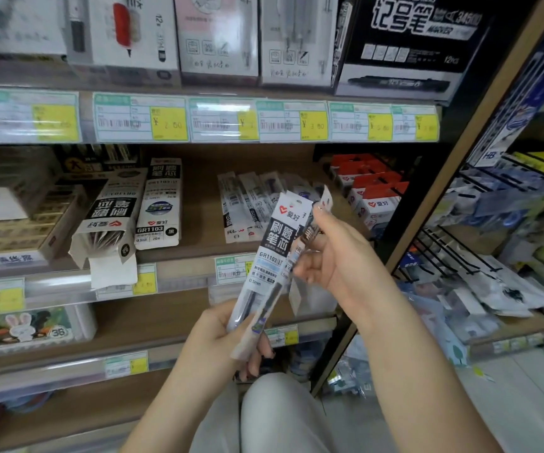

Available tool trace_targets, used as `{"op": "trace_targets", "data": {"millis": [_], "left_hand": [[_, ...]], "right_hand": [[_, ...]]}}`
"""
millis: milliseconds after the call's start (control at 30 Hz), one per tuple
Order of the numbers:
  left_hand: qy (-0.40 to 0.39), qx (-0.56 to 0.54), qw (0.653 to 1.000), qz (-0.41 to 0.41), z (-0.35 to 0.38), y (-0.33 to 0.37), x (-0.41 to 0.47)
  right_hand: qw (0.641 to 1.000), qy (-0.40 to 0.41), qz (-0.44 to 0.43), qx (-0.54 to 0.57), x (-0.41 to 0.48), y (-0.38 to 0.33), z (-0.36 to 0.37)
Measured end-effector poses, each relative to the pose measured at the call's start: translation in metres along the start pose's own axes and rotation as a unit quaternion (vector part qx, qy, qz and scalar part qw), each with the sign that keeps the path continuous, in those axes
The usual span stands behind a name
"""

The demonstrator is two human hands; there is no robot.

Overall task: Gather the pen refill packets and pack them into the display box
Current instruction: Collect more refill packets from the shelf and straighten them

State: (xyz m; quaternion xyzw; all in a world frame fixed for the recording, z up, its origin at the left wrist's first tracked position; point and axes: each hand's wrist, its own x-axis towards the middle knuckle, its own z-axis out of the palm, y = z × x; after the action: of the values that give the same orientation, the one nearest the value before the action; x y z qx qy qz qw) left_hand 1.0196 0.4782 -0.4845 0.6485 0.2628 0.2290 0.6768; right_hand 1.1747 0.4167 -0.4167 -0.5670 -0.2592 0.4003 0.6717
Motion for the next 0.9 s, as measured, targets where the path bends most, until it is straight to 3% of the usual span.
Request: {"op": "trace_targets", "data": {"millis": [67,167,300,433,667,800,900], "left_hand": [[0.002,-0.011,1.000,0.000,-0.001,-0.001,0.001],[0.034,-0.063,0.997,-0.021,-0.001,0.001,-0.001],[0.046,-0.090,0.994,-0.046,-0.002,0.004,-0.002],[-0.004,-0.073,0.997,-0.019,-0.001,0.005,-0.005],[0.009,-0.048,0.998,0.032,-0.003,0.005,-0.007],[0.010,-0.056,0.998,0.028,-0.001,0.009,-0.005],[0.029,-0.062,0.997,0.017,0.001,0.010,-0.002]], "right_hand": [[0.999,-0.044,0.000,0.029,-0.002,-0.002,-0.002],[0.997,-0.076,-0.012,-0.015,-0.005,-0.003,-0.005],[0.992,-0.031,-0.042,-0.115,-0.004,0.000,-0.004],[0.967,0.041,-0.109,-0.227,-0.003,0.008,0.005],[0.968,0.109,-0.137,-0.178,-0.005,0.026,0.016],[0.991,0.011,-0.043,-0.128,-0.005,0.030,0.024],[0.997,-0.021,-0.029,-0.068,-0.004,0.030,0.028]]}}
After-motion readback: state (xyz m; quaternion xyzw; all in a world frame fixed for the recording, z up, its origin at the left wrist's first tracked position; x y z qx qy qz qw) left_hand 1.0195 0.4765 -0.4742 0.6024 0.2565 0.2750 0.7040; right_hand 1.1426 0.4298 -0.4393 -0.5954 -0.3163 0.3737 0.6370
